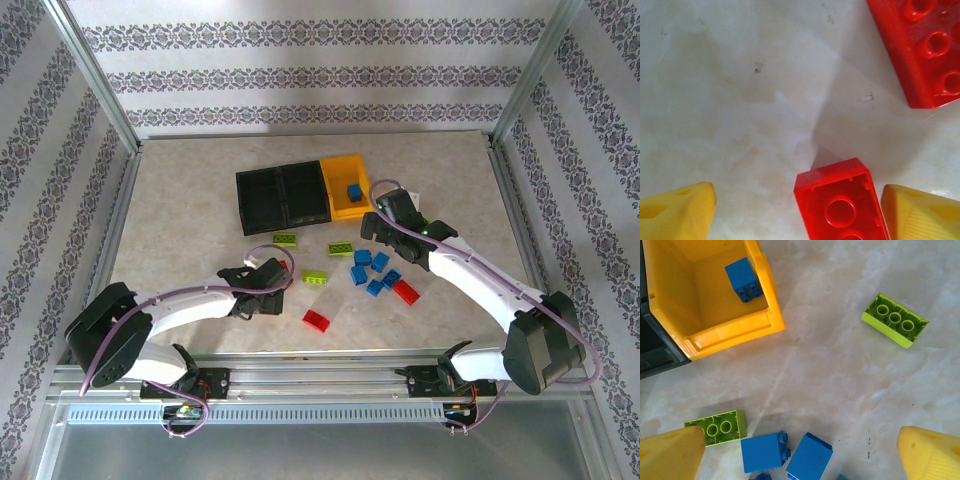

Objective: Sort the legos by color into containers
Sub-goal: Pick up the lego from the middle-left of the table.

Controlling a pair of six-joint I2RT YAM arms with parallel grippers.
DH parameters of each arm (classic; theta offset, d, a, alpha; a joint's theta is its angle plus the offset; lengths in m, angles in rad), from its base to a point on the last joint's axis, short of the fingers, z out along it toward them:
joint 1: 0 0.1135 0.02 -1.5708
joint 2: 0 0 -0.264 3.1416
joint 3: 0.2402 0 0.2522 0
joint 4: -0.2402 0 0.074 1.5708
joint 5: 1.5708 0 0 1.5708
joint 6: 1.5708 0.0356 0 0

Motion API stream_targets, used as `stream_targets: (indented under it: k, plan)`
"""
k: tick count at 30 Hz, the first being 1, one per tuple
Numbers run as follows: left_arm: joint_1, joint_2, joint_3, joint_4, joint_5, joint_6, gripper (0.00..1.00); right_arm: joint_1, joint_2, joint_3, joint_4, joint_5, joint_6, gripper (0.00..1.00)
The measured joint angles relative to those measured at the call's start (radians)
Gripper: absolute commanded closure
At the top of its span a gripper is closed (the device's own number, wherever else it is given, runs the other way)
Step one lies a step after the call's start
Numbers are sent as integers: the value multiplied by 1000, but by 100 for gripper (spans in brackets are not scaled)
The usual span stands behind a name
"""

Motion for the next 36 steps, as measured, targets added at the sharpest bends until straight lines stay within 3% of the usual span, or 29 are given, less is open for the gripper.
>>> stream_targets:
  k: [4,11,20,28,36]
  plan:
    - [0,-22,-27,-6,-3,-11,35,0,0,-2,0,0,1,2]
    - [0,-23,-32,0,-12,-14,43,0,-10,-19,-1,4,19,2]
    - [1,10,-32,42,-4,-10,64,-1,-57,-40,-1,27,30,2]
    - [18,-10,-31,49,-11,2,68,-1,-89,-74,-1,34,55,2]
    - [174,-35,93,82,-4,126,70,-1,-127,-103,-11,33,85,2]
